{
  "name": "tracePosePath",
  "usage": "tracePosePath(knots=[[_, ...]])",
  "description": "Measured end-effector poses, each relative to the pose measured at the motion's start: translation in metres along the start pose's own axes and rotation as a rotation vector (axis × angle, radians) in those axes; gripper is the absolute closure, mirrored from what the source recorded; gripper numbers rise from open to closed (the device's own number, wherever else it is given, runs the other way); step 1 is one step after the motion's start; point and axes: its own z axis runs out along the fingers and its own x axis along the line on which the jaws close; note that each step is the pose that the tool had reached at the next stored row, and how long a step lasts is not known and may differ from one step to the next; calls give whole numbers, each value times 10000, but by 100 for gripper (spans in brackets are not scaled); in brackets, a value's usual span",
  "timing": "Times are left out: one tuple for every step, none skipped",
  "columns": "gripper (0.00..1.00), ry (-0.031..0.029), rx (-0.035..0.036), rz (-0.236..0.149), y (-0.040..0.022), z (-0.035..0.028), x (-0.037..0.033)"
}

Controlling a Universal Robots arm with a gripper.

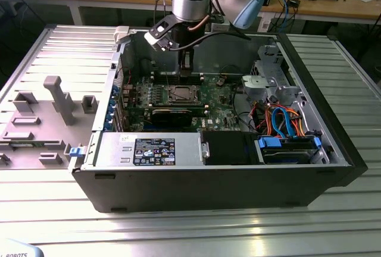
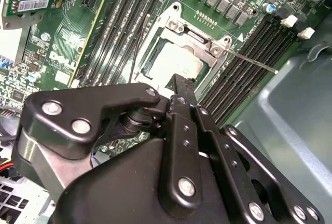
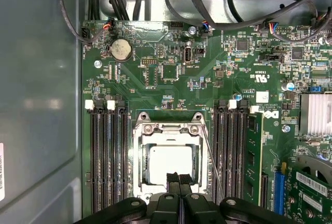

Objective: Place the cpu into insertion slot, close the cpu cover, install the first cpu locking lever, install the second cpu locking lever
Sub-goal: 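Install the first cpu locking lever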

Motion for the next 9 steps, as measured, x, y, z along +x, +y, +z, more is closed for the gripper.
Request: tracePosePath(knots=[[89, -3, 0, 1, 0, 0, 0], [89, -5, -1, 0, 0, 0, 0], [89, -8, -19, 4, -1, 0, 0], [89, -31, -100, 6, 0, 2, 0], [89, -79, -137, 8, 0, 2, 0], [89, -95, -153, 9, 0, 2, 0], [89, -99, -171, 8, 0, 2, 0], [89, -99, -197, 10, -1, -3, 0], [89, -101, -205, 10, -2, -3, 1]])
